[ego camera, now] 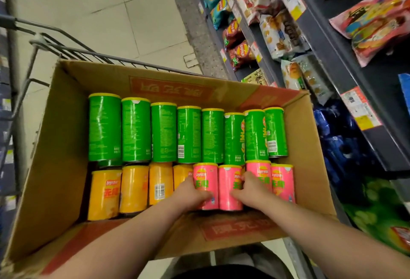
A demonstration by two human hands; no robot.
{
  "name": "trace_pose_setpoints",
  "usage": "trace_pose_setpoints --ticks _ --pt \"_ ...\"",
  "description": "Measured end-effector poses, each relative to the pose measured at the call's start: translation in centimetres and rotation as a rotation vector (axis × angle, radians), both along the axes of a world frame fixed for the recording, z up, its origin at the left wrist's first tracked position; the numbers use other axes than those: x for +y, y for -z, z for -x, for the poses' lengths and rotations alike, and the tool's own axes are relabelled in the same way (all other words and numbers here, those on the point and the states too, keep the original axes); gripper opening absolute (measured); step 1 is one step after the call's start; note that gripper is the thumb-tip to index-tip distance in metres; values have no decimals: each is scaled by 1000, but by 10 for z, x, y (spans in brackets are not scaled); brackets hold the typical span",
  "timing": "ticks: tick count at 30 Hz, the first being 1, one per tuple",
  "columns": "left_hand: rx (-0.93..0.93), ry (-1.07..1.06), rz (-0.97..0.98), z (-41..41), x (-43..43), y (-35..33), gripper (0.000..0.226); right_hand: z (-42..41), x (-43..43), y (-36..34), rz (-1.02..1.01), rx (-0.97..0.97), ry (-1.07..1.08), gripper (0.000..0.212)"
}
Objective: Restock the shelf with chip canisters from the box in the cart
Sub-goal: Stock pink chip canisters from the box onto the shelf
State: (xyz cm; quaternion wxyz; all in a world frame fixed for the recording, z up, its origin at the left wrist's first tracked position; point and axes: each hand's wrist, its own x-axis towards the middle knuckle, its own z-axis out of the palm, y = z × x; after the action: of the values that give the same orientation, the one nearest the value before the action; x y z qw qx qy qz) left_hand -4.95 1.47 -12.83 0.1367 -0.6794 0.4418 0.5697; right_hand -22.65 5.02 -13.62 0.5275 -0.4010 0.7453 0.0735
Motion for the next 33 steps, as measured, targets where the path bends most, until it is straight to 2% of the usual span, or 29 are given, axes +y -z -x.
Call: trace_pose_setpoints --ticks 5,7,16,21,23,26,29,33 --pt "-25 -70 7 -1 0 9 73 -6 0 6 -49 -44 -5 61" --pt "-36 -65 9 -3 0 13 69 -9 0 9 -77 -40 -16 65" --pt "-16 -108 25 -1 1 2 71 -19 7 5 -76 -99 248 78" --pt "56 -124 70 -1 7 -15 70 -20 14 -9 -34 -154 410 72" --pt "85 -138 102 -3 9 -24 76 -21 16 -20 13 -176 461 60" --pt "125 -174 143 -8 12 -37 70 -24 21 -38 100 -205 511 41" --pt "166 -177 215 -12 15 -54 66 -31 26 -57 182 -190 553 45" --pt "242 -175 274 -19 20 -79 74 -41 34 -83 291 -145 601 50"
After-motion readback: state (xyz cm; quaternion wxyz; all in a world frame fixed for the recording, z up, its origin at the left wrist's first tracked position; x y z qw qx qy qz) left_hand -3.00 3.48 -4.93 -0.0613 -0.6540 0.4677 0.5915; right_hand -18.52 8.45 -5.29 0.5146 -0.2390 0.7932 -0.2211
